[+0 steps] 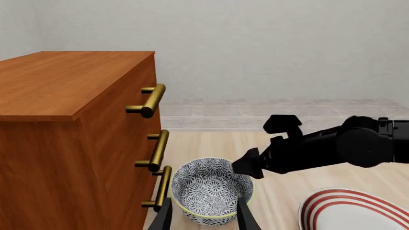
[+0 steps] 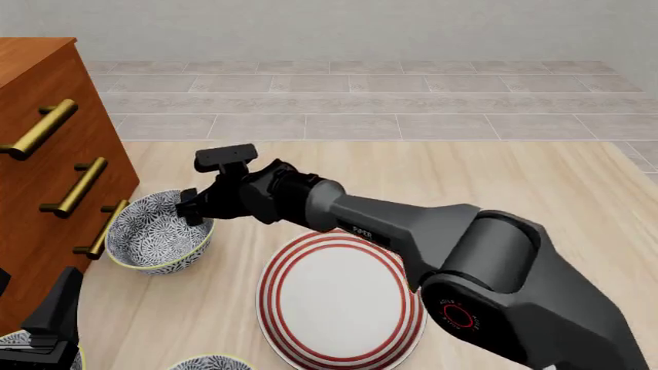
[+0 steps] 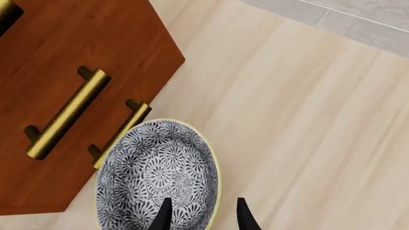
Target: Pick up the bowl and put it in the front on the plate.
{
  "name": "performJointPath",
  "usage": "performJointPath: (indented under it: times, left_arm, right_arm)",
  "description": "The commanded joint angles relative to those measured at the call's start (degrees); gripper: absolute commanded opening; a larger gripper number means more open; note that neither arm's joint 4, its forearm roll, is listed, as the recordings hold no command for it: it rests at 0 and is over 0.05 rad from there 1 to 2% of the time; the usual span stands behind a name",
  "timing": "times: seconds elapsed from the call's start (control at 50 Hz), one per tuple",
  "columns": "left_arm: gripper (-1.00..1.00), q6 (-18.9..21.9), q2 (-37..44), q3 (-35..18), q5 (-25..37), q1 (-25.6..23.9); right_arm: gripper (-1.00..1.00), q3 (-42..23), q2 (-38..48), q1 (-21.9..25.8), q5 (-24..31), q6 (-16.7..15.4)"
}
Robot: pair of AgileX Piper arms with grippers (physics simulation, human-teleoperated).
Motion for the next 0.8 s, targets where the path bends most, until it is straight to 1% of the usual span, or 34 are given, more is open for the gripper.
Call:
performJointPath:
  times: [0.02, 0.24, 0.8]
  left_arm:
    - [1.00, 0.00, 0.00, 0.00, 0.00, 0.00]
    - [1.00, 0.00, 0.00, 0.00, 0.00, 0.00]
    - [1.00, 0.00, 0.00, 0.00, 0.00, 0.00]
  right_arm:
    - [1.00, -3.44, 2.41, 0.06, 2.09, -0.89]
    - [1.00, -7.05, 4.86, 0.10, 4.26, -2.02]
    - [1.00, -8.32, 7.36, 0.74, 4.33, -1.96]
